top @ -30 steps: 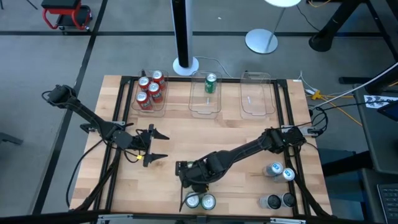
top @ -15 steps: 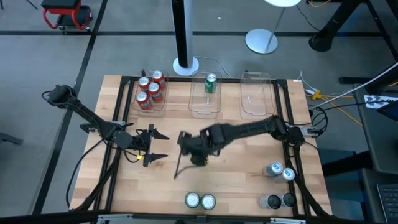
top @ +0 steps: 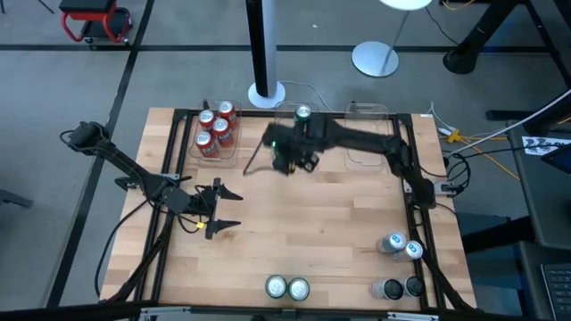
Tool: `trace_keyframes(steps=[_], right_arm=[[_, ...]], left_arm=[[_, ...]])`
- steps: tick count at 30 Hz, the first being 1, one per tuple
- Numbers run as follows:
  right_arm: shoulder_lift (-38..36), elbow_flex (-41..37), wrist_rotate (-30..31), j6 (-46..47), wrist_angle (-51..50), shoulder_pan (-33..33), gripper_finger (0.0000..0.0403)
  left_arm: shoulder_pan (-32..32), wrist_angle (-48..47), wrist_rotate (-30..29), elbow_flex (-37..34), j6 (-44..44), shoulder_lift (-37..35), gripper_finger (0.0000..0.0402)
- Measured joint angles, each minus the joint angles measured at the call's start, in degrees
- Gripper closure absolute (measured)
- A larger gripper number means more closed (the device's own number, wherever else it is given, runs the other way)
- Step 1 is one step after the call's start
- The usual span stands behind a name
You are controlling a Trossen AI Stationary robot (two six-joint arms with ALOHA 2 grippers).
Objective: Sort soda cans
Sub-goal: Put the top green soda can into the middle transparent bin
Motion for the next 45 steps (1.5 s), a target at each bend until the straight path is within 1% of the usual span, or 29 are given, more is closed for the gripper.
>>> trace_keyframes(steps=[4,10,14,18,25,32,36,42,45], right_arm=[[0.0,0.0,-0.4,-0.2,0.2,-4.9,0.0089],[0.0,-0.3,-1.3,-0.1,4.3,-11.2,0.0091],[0.0,-2.1,-1.9,1.0,6.9,-14.1,0.0091],[0.0,-5.5,-2.4,2.4,10.3,-16.2,0.0091],[0.1,-11.8,-2.9,4.0,16.0,-17.9,0.0091],[0.2,-18.5,-3.8,4.1,25.4,-18.6,0.0091],[0.2,-21.3,-4.6,4.2,28.6,-19.0,0.0091],[0.2,-23.3,-4.9,4.2,29.1,-19.8,0.009],[0.2,-23.8,-4.9,4.0,29.7,-19.7,0.0079]], left_arm=[[0.0,-0.1,0.0,0.0,-0.1,0.0,0.0027],[0.0,-0.1,0.0,0.0,-0.2,0.0,0.0027],[0.0,-0.1,0.0,0.0,-0.2,0.0,0.0027],[0.0,0.0,0.0,0.0,-0.2,0.0,0.0027],[0.0,0.1,0.0,0.0,0.0,0.0,0.0027],[0.0,0.1,-0.1,0.0,0.2,0.0,0.0027],[0.0,0.1,-0.4,0.0,0.4,0.0,0.0027],[0.0,0.1,-0.4,0.0,0.7,0.0,0.0027],[0.0,0.4,-0.4,0.0,1.2,0.0,0.0027]])
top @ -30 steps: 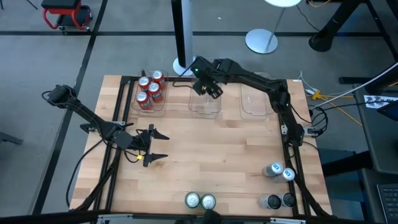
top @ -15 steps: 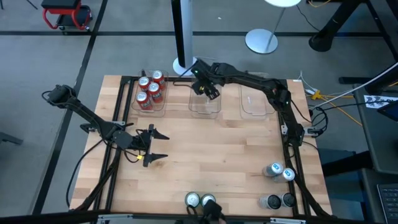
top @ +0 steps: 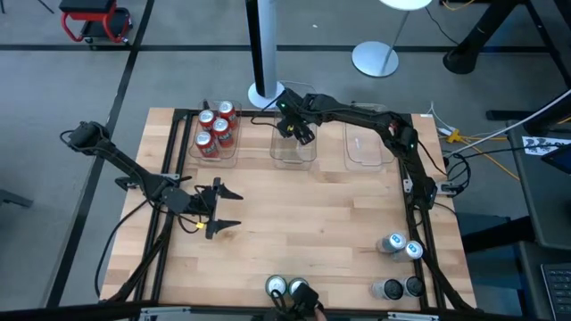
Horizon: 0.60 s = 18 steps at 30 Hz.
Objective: Sort soda cans
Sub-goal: Put the top green soda can into the middle transparent bin
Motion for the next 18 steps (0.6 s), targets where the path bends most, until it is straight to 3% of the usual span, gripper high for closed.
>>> trace_keyframes(steps=[8,18], right_arm=[[0.0,0.0,0.5,-0.6,2.4,0.1,0.0033],[0.3,0.1,0.8,-0.7,2.7,0.1,0.0025]], left_arm=[[0.0,0.0,0.0,0.0,0.0,0.0,0.0027],[0.0,1.0,0.0,0.0,-0.1,1.5,0.0027]])
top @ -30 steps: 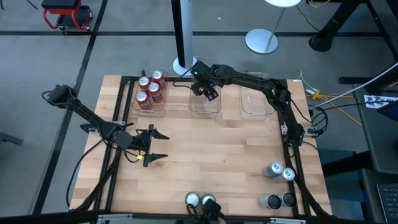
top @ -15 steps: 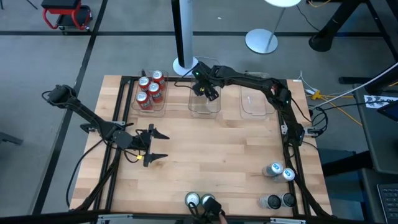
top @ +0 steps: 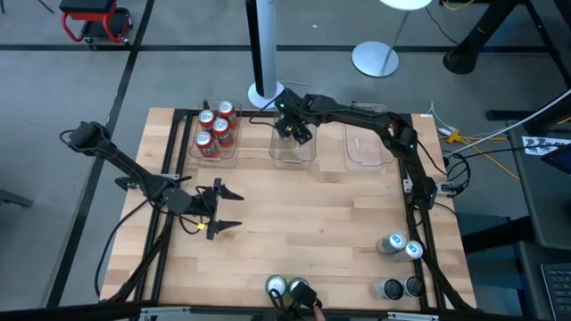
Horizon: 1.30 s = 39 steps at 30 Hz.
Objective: Sort soda cans
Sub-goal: Put the top green soda can into the middle transparent bin, then put the right green soda can into the middle transparent bin
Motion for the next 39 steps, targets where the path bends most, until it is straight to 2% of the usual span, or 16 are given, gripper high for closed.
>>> trace_keyframes(steps=[8,17,22,26,32,39], right_arm=[[0.1,3.6,0.7,-0.5,-4.8,0.5,0.0025],[0.2,17.3,0.7,-2.4,-18.5,6.9,0.0025],[0.2,24.2,0.6,-3.7,-25.3,14.5,0.0024],[-3.1,22.5,-1.8,-4.0,-27.9,21.2,0.0024],[-6.4,22.5,0.7,3.1,-32.7,32.5,0.0024],[-7.2,22.5,3.7,11.3,-33.9,45.1,0.0024]], left_arm=[[0.0,0.8,0.0,0.0,0.3,0.7,0.0027],[0.0,0.7,0.0,0.0,0.5,0.7,0.0027],[0.0,0.7,0.0,0.0,0.4,0.7,0.0027],[0.0,0.7,0.0,0.0,0.3,0.7,0.0027],[0.0,0.4,0.0,0.0,-0.4,0.7,0.0027],[0.0,0.4,-0.1,0.0,-0.4,0.7,0.0027]])
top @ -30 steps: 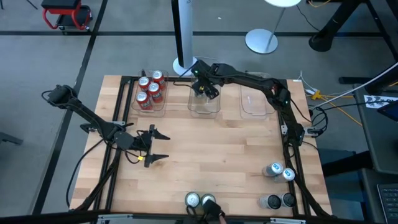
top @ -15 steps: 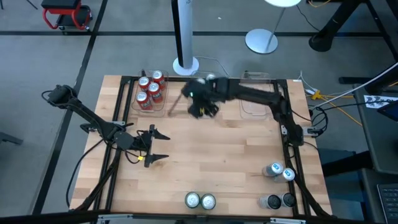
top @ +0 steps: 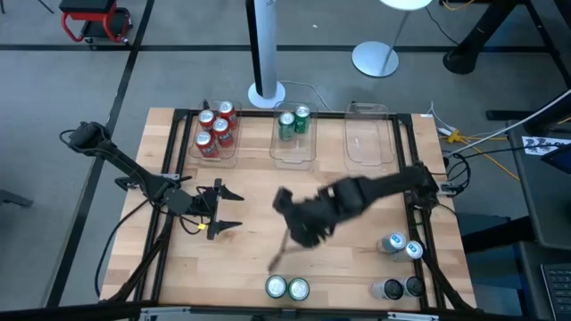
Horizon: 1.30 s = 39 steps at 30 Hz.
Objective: Sort soda cans
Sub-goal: Put the right green soda can into the middle transparent bin
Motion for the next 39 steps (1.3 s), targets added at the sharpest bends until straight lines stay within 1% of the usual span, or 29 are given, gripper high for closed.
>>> trace_keyframes(steps=[5,8,14,18,21,25,27,31,34,39], right_arm=[[0.0,0.0,3.0,7.6,0.0,7.2,0.0024],[0.0,0.0,3.0,12.8,0.0,10.7,0.0024],[0.0,0.0,5.2,23.0,0.5,16.9,0.0024],[1.2,0.0,6.8,28.9,3.0,20.1,0.0024],[3.0,0.0,6.3,32.6,5.5,21.5,0.0024],[5.5,-0.1,5.9,34.9,7.1,22.1,0.0024],[6.4,-0.1,5.6,34.9,7.7,22.1,0.0024],[7.7,-0.1,1.7,33.4,7.7,22.0,0.0024],[7.9,-0.1,-0.1,33.4,7.6,21.9,0.0024],[7.9,-0.1,0.7,33.7,7.7,21.5,0.0024]], left_arm=[[0.0,-0.1,0.0,0.0,-0.8,0.0,0.0027],[0.0,-0.1,0.0,0.0,-0.7,0.0,0.0027],[0.0,1.6,0.0,0.0,0.8,0.0,0.0027],[0.0,1.5,0.0,0.0,0.8,0.0,0.0027],[0.0,1.5,0.0,0.0,0.9,0.0,0.0027],[0.0,1.6,-0.1,0.0,1.8,0.0,0.0027],[0.0,1.6,0.0,0.0,1.8,0.0,0.0027],[0.0,1.6,0.0,0.0,1.5,0.0,0.0027],[0.0,1.6,-0.1,0.0,0.9,0.0,0.0027],[0.0,1.6,0.0,0.0,-0.2,0.0,0.0027]])
